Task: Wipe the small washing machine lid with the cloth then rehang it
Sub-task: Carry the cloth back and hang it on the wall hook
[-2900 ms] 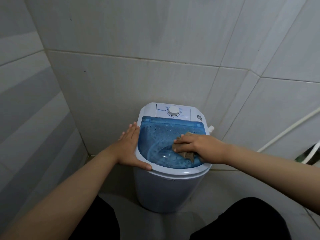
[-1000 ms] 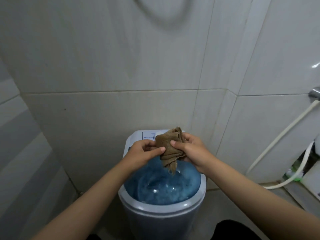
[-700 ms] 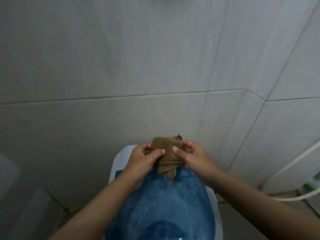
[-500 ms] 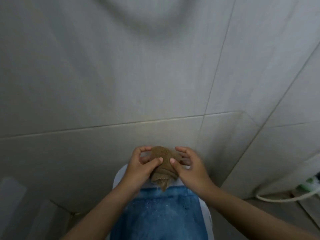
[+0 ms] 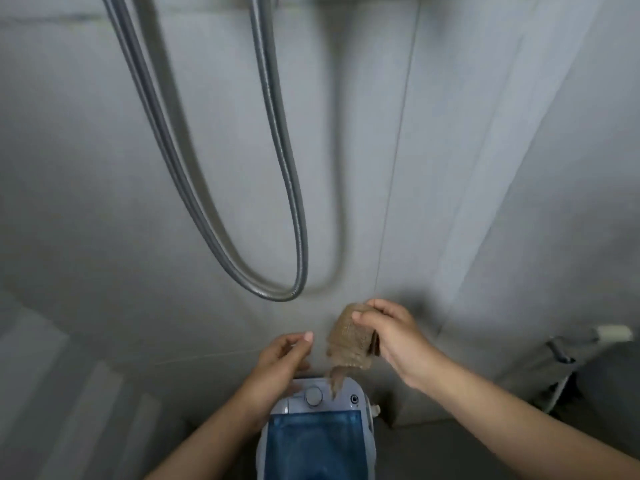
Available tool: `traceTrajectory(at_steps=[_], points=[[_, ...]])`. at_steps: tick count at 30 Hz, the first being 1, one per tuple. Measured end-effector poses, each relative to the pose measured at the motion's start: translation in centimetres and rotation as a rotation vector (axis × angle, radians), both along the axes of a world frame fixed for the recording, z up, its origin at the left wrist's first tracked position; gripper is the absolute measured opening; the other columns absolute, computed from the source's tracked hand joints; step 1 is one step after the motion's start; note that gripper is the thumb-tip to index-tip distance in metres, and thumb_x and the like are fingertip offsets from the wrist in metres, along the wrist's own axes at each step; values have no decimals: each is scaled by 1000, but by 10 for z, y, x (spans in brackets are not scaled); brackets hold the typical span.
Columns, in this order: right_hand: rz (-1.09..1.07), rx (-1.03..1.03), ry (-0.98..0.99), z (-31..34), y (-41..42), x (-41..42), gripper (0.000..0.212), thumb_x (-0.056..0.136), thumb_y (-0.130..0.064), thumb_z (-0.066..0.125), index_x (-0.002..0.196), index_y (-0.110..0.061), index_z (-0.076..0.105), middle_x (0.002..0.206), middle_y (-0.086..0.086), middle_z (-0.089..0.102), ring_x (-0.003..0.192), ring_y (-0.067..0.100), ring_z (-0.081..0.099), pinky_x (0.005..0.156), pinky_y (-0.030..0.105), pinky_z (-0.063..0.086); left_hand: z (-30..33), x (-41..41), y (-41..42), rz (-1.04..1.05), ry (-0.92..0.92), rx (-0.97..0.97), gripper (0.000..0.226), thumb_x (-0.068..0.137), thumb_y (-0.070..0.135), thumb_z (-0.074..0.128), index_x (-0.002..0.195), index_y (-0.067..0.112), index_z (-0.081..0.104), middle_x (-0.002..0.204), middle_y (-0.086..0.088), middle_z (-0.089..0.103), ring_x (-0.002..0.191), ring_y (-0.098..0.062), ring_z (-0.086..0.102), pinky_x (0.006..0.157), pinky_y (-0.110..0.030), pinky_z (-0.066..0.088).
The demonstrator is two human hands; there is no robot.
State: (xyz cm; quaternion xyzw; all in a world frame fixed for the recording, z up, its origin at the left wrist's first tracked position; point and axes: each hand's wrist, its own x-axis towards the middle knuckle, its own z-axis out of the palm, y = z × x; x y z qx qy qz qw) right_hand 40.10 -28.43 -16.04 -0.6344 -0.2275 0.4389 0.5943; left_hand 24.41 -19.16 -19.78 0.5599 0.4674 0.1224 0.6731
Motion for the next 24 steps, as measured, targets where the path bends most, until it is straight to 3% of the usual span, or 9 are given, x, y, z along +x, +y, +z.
traceTrajectory(at_steps=[4, 6, 9, 11, 13, 16, 18, 21, 24], points=[[72, 144, 137, 106, -14, -4, 15, 83, -3, 58, 71, -11, 57, 65, 6, 60, 61, 17, 60, 58, 27, 48, 81, -9, -18, -6, -14, -326, 55, 81, 60, 53, 113, 15, 52, 122, -7, 57, 115, -22, 54, 81, -39, 47], [144, 184, 149, 152, -24, -8, 11, 88, -2, 54, 85, -7, 63, 70, 7, 67, 63, 15, 66, 55, 24, 55, 115, -7, -26, 40, -80, -145, 49, 80, 50, 64, 109, 11, 61, 112, -10, 65, 104, -21, 60, 84, -36, 50], [262, 211, 75, 200, -31, -18, 12, 90, -7, 54, 92, -7, 66, 76, 8, 70, 65, 16, 68, 57, 25, 57, 175, -6, -39, 199, -228, 353, 25, 88, 29, 63, 104, 10, 64, 100, -9, 69, 82, -14, 63, 63, -13, 50], [290, 230, 26, 222, -31, -27, 12, 89, -10, 57, 89, -10, 69, 80, 10, 71, 68, 17, 69, 63, 30, 59, 216, -13, -45, 216, -336, 629, 28, 80, 38, 68, 97, 16, 66, 97, -5, 70, 84, -11, 65, 65, -10, 48], [300, 235, 18, 238, -27, -38, 14, 88, -13, 58, 94, -7, 69, 86, 15, 71, 73, 22, 68, 71, 35, 57, 247, -25, -50, 148, -410, 784, 36, 72, 49, 68, 91, 17, 71, 88, -2, 73, 79, -7, 67, 68, -13, 49], [336, 273, 119, 255, -17, -51, 16, 90, -15, 54, 97, -7, 66, 79, 11, 70, 68, 19, 68, 66, 35, 58, 274, -42, -50, 94, -412, 772, 33, 74, 55, 70, 87, 25, 75, 83, 6, 76, 76, -3, 68, 69, -18, 52], [392, 295, 147, 264, -10, -63, 20, 92, -10, 50, 105, -6, 65, 82, 11, 69, 69, 17, 68, 66, 36, 58, 284, -55, -46, 25, -418, 720, 26, 76, 53, 69, 86, 30, 76, 83, 5, 77, 81, -8, 71, 75, -28, 56], [451, 315, 44, 269, 5, -86, 28, 92, 5, 45, 108, -6, 65, 90, 13, 68, 73, 17, 67, 67, 32, 59, 292, -77, -38, -20, -393, 718, 43, 72, 55, 66, 91, 17, 76, 83, -7, 77, 80, -24, 73, 78, -41, 57], [449, 318, -57, 271, 22, -106, 31, 91, 9, 46, 93, -13, 68, 88, 10, 70, 76, 17, 67, 78, 35, 57, 294, -95, -24, 74, -361, 718, 40, 79, 44, 66, 85, 5, 74, 71, -8, 72, 65, -21, 66, 68, -38, 54]])
